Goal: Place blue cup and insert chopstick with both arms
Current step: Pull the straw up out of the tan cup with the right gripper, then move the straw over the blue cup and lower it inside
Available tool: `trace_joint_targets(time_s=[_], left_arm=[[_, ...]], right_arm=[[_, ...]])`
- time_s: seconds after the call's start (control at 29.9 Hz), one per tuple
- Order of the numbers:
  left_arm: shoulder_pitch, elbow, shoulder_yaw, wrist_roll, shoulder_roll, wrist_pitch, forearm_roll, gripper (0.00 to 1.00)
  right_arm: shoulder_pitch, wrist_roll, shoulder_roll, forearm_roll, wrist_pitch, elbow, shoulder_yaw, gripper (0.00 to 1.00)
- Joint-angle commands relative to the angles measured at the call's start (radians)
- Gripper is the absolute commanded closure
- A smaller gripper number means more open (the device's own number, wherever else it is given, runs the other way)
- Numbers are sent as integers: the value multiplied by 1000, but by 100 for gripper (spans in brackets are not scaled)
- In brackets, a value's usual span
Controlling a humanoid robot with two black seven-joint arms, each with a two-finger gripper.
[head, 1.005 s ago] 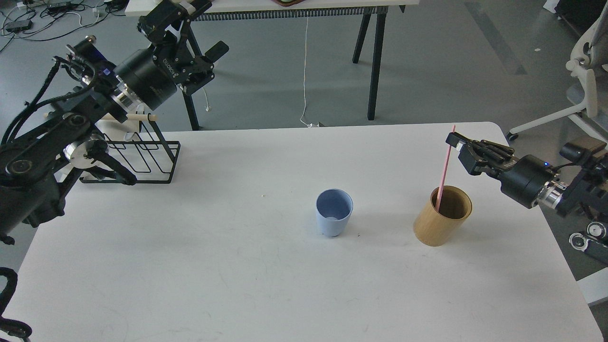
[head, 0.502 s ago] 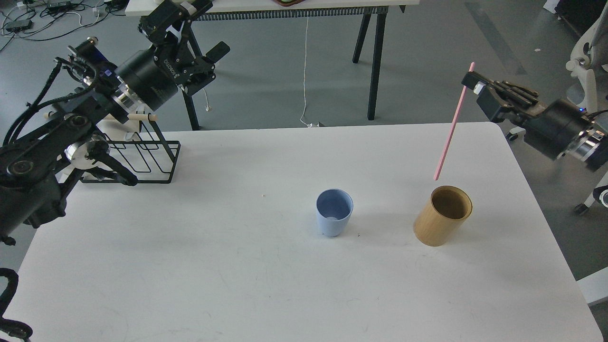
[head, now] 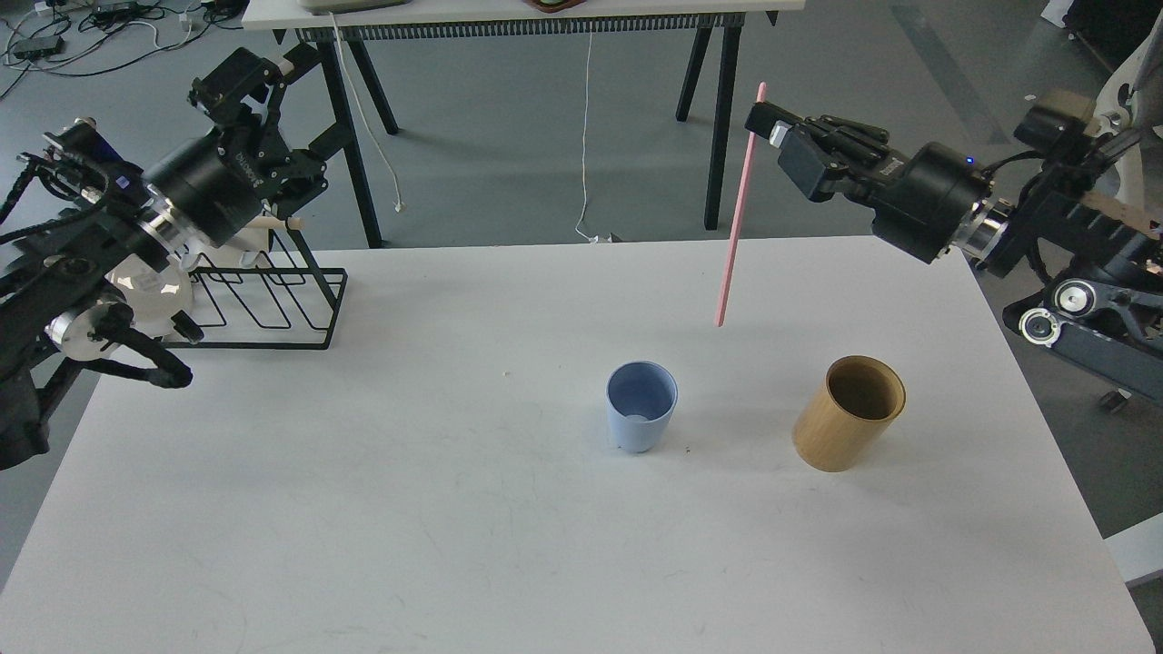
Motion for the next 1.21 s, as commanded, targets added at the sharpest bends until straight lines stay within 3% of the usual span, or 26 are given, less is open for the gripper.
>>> trace_joint_targets(time_s=[0.0, 0.77, 1.17], left_arm=[[10, 9, 2, 0, 1, 0, 0, 1], [32, 17, 2, 0, -8, 0, 0, 1], [38, 23, 0, 0, -9, 0, -2, 1]], right_arm=[[32, 0, 71, -3, -5, -45, -62, 100], [29, 0, 310, -13, -8, -231, -139, 100], [34, 0, 368, -14, -13, -273, -208, 98]])
